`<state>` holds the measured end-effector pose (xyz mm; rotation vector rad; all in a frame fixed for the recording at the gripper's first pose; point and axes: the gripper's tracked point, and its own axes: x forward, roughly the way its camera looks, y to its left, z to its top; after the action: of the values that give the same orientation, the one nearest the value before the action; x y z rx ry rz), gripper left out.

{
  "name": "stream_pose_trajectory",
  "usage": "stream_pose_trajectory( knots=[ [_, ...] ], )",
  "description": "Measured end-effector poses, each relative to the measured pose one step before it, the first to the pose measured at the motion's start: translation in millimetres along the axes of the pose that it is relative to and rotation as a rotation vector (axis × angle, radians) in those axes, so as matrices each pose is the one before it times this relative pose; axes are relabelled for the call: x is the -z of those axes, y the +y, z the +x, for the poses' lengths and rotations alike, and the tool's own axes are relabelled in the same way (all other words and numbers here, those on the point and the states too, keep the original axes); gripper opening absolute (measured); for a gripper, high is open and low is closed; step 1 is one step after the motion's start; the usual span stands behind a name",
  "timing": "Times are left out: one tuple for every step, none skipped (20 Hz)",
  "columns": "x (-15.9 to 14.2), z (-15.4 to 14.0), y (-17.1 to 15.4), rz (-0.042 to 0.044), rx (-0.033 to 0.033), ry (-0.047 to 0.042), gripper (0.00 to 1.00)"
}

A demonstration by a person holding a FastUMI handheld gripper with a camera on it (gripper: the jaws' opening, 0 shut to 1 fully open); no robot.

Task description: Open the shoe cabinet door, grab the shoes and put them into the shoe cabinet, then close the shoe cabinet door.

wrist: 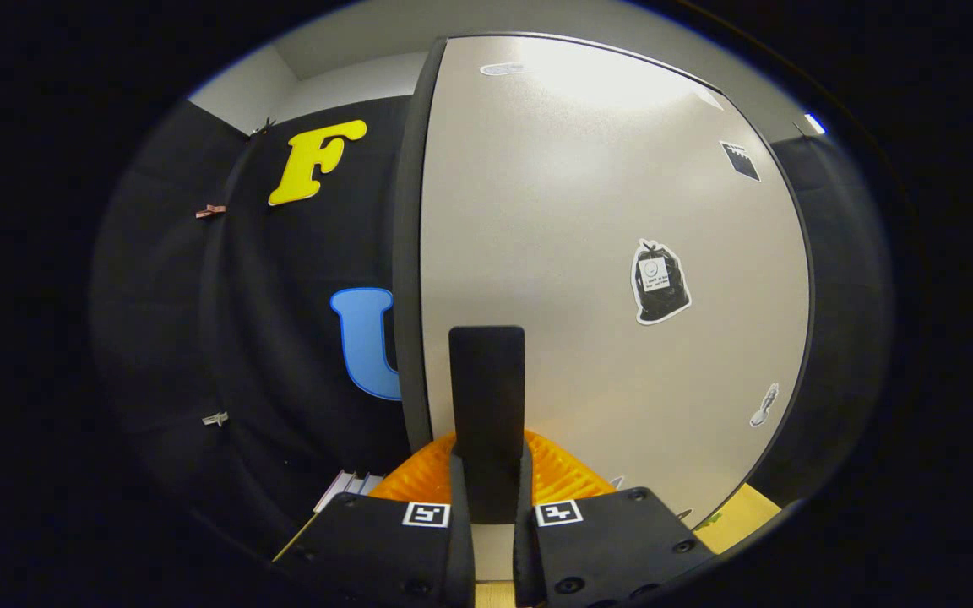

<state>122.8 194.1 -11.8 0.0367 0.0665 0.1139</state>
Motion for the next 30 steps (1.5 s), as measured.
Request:
stream_pose_trajectory(
  knots=[
    [-0.74,-5.18,0.41,0.00260,-0.01532,0.00199,0.22],
    [-0.80,-6.81,1.71,0.00485,-0.01535,-0.00229,0.22],
    [-1.89,-8.38,0.92,0.00272,-0.01457,-0.00429,0.22],
    [-2.69,-9.32,1.23,-0.00094,-0.01547,-0.00522,0.22],
    [-3.04,-9.59,1.47,0.00099,-0.01503,-0.00849,0.22],
    [-0.29,-8.23,-1.41,0.00573,-0.01608,-0.00158,0.22],
    [0.42,-10.41,-3.20,0.01147,-0.01367,-0.00137,0.22],
    [-1.35,-11.61,-2.96,0.01416,-0.01015,-0.00313,0.21],
    [-0.69,-8.31,-2.13,0.00152,-0.01137,-0.00078,0.21],
    [-1.59,-7.80,-2.19,-0.00023,-0.00946,-0.00207,0.21],
    [-1.00,-5.27,-1.31,-0.00013,-0.00964,0.00304,0.21],
    [-0.97,-5.32,-1.22,0.00325,-0.01012,-0.00190,0.21],
    [-0.40,-6.32,-1.41,-0.00420,-0.01057,0.00396,0.21],
    [-0.07,-8.75,-2.45,-0.00438,-0.00845,0.00049,0.21],
    [0.80,-7.17,-2.62,-0.00553,-0.01059,0.00252,0.21],
    [1.45,-8.62,-3.08,0.00229,-0.01062,0.00082,0.21],
    [0.53,-7.42,-2.36,0.00689,-0.00764,0.00105,0.21],
    [-1.56,-5.08,-3.75,0.00354,-0.00697,-0.00049,0.21],
    [-1.29,-6.12,-3.56,0.00215,-0.00356,-0.00462,0.21],
    [-0.52,-5.87,-4.13,0.00040,-0.00419,-0.00347,0.21],
    [-0.83,-5.90,-4.25,0.00188,-0.00449,-0.00295,0.21],
    [-0.17,-6.66,-3.99,0.00358,-0.00572,-0.00050,0.21],
    [-0.13,-6.23,-3.56,0.00081,-0.00705,0.00267,0.21],
    [-0.98,-7.02,-4.09,0.00166,-0.00412,-0.00118,0.21],
    [-0.43,-6.38,-4.52,-0.00454,-0.00418,0.00216,0.21],
    [-0.55,-6.29,-4.43,-0.00687,-0.00567,-0.00169,0.21],
    [-0.19,-6.95,-4.96,-0.00287,-0.00269,0.00353,0.21],
    [-0.67,-6.55,-5.10,0.00230,0.00106,0.00054,0.21],
    [-0.29,-6.30,-5.28,0.00111,0.00391,0.00367,0.21],
    [-0.01,-5.58,-5.14,-0.00549,0.00307,0.00190,0.21]
  ],
)
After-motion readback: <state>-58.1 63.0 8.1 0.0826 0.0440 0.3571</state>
